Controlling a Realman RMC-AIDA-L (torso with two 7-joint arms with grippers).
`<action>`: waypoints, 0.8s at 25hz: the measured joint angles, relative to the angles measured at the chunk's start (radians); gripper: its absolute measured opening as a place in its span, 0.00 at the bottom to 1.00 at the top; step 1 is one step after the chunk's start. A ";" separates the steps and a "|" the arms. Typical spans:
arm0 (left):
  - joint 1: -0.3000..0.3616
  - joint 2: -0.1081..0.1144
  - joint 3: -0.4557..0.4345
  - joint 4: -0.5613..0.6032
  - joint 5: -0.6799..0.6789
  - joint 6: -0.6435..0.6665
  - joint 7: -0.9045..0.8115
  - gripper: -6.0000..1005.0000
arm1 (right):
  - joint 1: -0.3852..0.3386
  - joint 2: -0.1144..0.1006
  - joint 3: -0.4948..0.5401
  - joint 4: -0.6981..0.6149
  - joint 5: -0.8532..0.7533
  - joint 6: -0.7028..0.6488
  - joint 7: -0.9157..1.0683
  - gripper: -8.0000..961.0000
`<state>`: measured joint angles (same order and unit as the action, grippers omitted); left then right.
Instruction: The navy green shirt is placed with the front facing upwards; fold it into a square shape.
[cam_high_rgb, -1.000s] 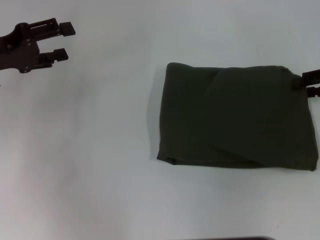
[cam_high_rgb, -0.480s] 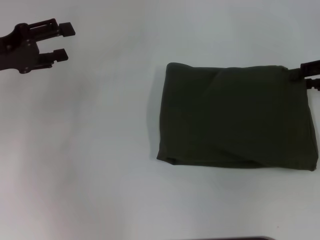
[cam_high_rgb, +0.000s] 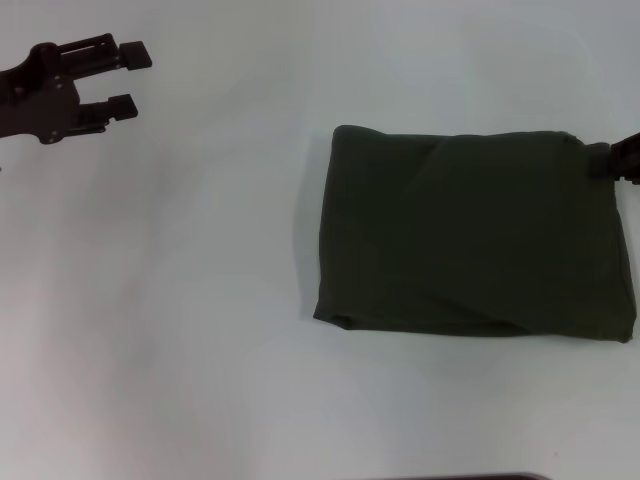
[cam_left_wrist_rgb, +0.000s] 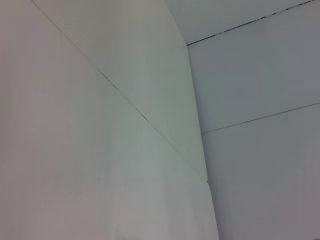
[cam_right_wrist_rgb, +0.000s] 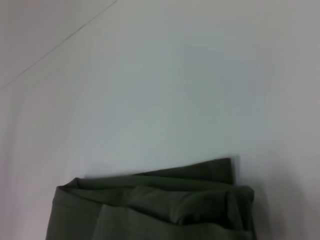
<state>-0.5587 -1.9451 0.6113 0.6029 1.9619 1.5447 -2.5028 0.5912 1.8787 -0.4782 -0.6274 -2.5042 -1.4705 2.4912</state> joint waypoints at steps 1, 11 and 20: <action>0.000 0.000 0.001 0.000 0.000 0.000 0.000 0.82 | 0.000 0.000 0.000 -0.002 0.000 -0.001 0.000 0.31; 0.003 -0.001 0.001 0.000 0.000 -0.001 -0.002 0.82 | 0.005 -0.012 0.012 -0.011 0.007 -0.024 0.003 0.06; 0.006 -0.002 -0.001 0.000 0.000 0.001 -0.002 0.82 | 0.027 -0.001 0.003 -0.046 0.007 -0.030 0.003 0.06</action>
<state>-0.5529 -1.9475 0.6105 0.6029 1.9619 1.5460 -2.5050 0.6185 1.8779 -0.4748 -0.6735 -2.4977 -1.5003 2.4943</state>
